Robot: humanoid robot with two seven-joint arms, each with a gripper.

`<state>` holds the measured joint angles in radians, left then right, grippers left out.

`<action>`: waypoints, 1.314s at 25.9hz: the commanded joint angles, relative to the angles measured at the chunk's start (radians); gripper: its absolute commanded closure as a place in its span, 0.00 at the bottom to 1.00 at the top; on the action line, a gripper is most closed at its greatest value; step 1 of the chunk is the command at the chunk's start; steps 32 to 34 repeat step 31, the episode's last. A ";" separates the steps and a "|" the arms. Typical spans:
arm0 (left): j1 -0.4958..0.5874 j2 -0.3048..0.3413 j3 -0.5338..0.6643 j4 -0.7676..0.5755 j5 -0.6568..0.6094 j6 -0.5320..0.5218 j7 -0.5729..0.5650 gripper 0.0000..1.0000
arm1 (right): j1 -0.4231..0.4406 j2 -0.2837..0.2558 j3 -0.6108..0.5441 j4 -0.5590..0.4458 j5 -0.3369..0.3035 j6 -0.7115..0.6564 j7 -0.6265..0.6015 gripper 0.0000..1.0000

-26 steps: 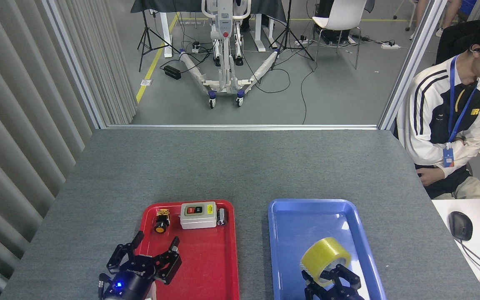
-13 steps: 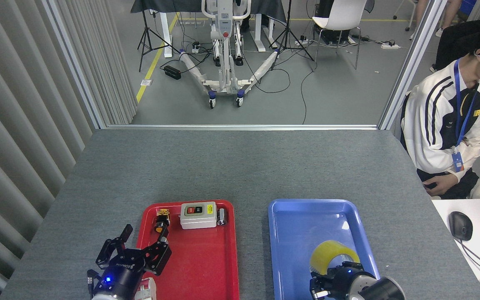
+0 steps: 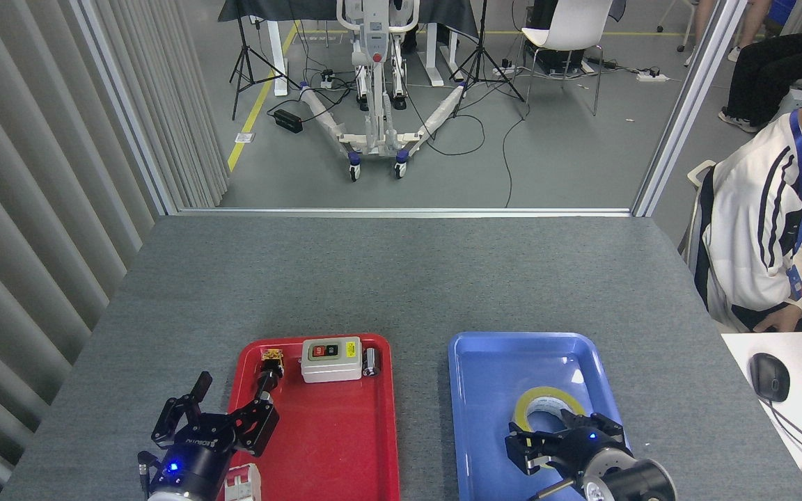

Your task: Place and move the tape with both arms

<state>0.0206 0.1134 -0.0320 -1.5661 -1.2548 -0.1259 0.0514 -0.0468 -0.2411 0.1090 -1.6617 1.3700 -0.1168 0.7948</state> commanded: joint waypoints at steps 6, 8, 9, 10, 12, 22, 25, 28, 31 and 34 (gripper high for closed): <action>-0.010 0.005 0.000 0.000 -0.061 0.020 0.001 0.00 | 0.107 0.031 -0.097 0.003 0.009 0.028 -0.569 0.00; -0.007 0.005 0.000 0.001 -0.069 0.017 0.001 0.00 | 0.134 0.048 -0.117 0.019 0.014 0.048 -0.687 0.00; -0.005 0.005 -0.002 0.003 -0.069 0.017 0.001 0.00 | 0.140 0.059 -0.117 0.031 0.015 0.072 -0.744 0.00; -0.004 0.005 -0.002 0.003 -0.071 0.017 0.001 0.00 | 0.150 0.065 -0.117 0.040 0.015 0.101 -0.799 0.00; -0.002 0.005 -0.002 0.004 -0.074 0.017 0.001 0.00 | 0.162 0.069 -0.107 0.049 0.007 0.147 -0.859 0.00; -0.027 0.005 -0.002 0.024 -0.077 0.006 0.002 0.00 | 0.173 0.082 -0.103 0.049 0.003 0.143 -0.868 0.00; -0.030 0.008 -0.002 0.034 -0.077 0.005 0.002 0.00 | 0.173 0.079 -0.103 0.049 0.003 0.144 -0.867 0.00; -0.028 0.012 -0.002 0.034 -0.077 0.005 0.004 0.00 | 0.173 0.077 -0.103 0.049 0.006 0.144 -0.867 0.00; -0.030 0.012 -0.002 0.034 -0.075 0.005 0.002 0.00 | 0.173 0.075 -0.101 0.049 0.006 0.141 -0.868 0.00; -0.030 0.012 -0.002 0.034 -0.075 0.005 0.002 0.00 | 0.173 0.075 -0.101 0.049 0.006 0.141 -0.868 0.00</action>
